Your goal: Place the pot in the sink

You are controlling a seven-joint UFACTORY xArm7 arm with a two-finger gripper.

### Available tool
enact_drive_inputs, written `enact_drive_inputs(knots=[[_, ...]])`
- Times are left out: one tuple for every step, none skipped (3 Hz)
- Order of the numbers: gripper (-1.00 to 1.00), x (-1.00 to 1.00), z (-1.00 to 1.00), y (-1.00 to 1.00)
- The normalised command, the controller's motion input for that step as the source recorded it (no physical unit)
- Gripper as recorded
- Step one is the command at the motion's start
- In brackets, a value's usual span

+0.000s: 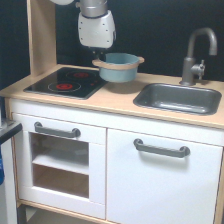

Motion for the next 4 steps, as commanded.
enact_drive_inputs(knots=[[-1.0, 1.0, -0.42, -0.09], [-1.0, 1.0, -0.67, 0.22], [-1.0, 1.0, -0.84, 0.36], [-1.0, 0.98, -0.53, 0.19]])
